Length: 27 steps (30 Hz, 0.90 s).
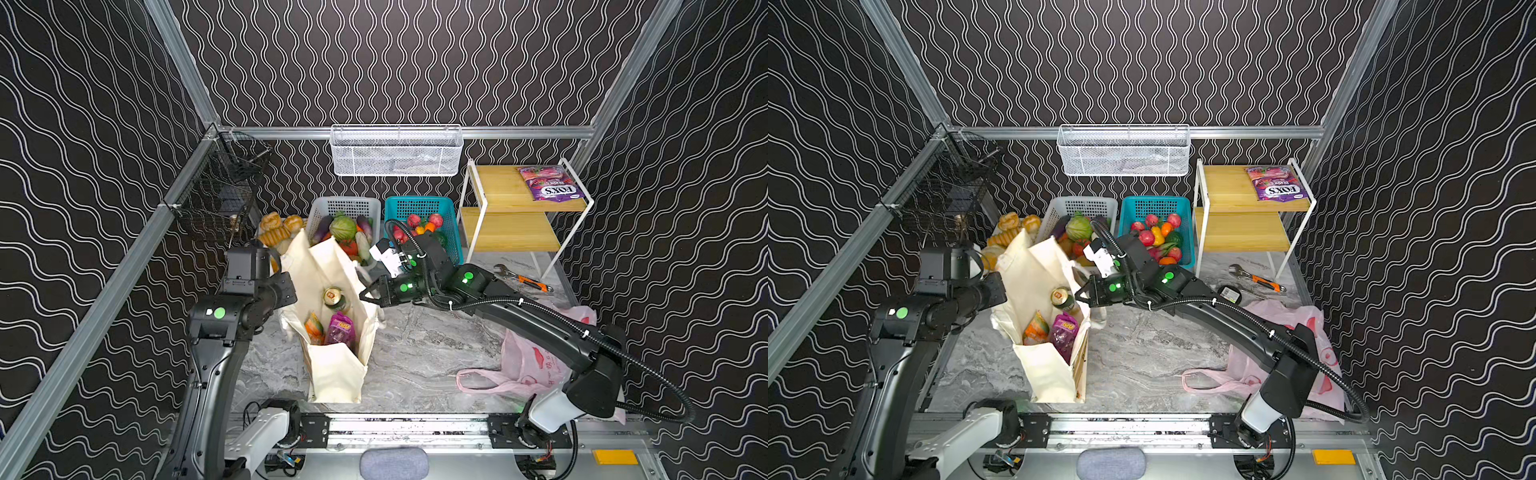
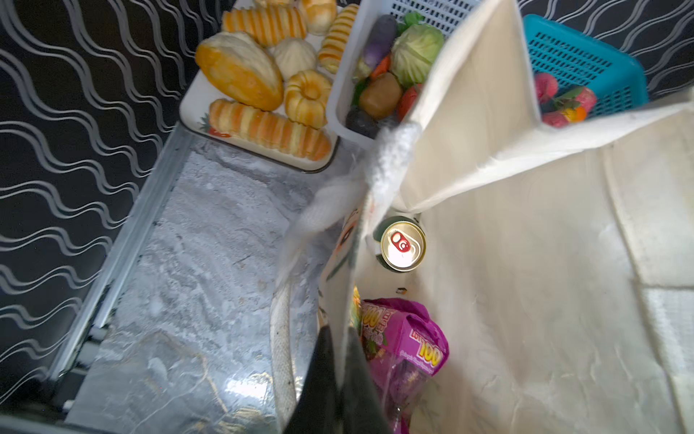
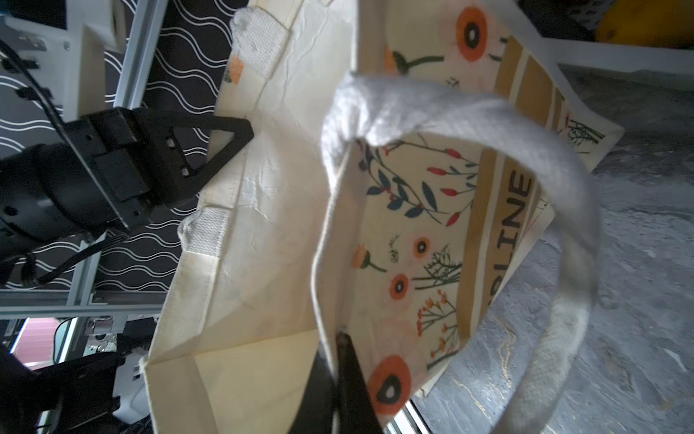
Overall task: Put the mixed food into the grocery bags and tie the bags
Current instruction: 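Carry the cream tote with both grippers to the corner beside the bread tray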
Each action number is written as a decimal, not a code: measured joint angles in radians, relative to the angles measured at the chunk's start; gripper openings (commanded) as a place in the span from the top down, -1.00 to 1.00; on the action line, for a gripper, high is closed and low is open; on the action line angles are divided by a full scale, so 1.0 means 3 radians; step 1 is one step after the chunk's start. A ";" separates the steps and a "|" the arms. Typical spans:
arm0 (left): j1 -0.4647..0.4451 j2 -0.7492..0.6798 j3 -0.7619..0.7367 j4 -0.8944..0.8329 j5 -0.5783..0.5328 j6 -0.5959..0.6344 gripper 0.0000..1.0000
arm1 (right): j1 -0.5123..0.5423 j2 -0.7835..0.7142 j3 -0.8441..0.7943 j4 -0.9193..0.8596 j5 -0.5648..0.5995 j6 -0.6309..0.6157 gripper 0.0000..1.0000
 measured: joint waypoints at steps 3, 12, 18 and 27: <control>0.0060 0.0061 -0.0023 -0.0055 -0.0103 0.0055 1.00 | 0.0075 0.0164 0.0109 0.0080 -0.0064 0.0027 1.00; 0.1303 0.0350 0.0067 0.0006 0.0243 0.0523 1.00 | 0.0320 0.0848 0.0837 0.0226 -0.0070 0.0028 1.00; 0.1526 0.0510 0.0310 0.0065 0.0155 0.0718 1.00 | 0.0411 0.1375 0.1419 0.0286 -0.0164 0.0146 1.00; 0.1925 0.0823 0.0649 0.0360 -0.0072 0.0896 1.00 | 0.0505 0.1956 0.2117 0.0462 -0.0144 0.0280 1.00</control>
